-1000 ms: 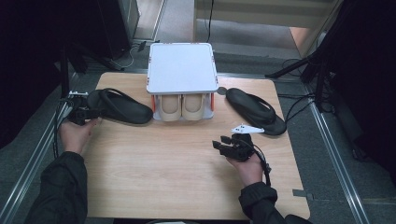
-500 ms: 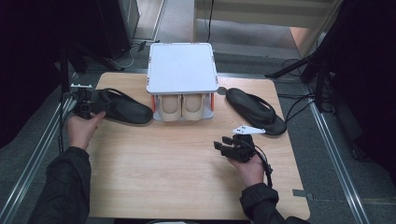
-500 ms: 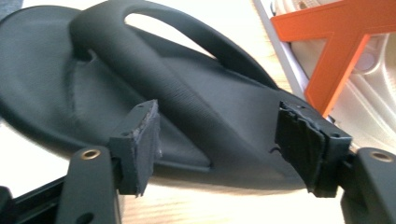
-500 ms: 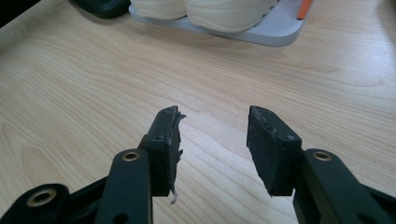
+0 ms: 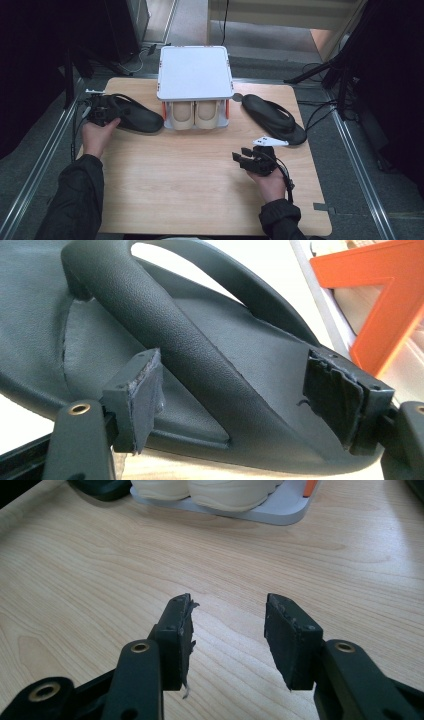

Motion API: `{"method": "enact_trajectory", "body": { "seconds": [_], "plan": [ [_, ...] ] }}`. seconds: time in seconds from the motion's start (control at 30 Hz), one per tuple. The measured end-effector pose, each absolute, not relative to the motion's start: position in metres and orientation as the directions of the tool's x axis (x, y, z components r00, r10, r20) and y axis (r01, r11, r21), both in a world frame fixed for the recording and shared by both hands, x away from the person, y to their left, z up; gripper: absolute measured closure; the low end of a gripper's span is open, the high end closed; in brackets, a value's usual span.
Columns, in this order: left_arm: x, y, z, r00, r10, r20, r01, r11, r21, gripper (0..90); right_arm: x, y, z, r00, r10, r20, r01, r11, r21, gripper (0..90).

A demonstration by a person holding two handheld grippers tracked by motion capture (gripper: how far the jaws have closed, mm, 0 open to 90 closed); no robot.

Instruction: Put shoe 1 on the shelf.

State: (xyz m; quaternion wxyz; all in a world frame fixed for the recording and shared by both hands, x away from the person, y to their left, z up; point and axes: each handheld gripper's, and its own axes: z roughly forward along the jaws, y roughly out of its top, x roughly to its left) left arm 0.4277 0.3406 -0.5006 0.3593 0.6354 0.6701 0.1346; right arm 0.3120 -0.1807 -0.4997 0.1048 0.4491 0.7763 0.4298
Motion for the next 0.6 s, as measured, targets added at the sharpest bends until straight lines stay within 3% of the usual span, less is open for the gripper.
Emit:
{"method": "enact_trajectory", "body": {
  "seconds": [0.6],
  "plan": [
    [0.442,0.333,-0.513,0.034,0.96,-0.278,0.786,0.146,0.601,25.7,0.311,-0.18,-0.5,-0.575,0.788,0.219,0.606,0.23,0.761,54.3]
  ]
}}
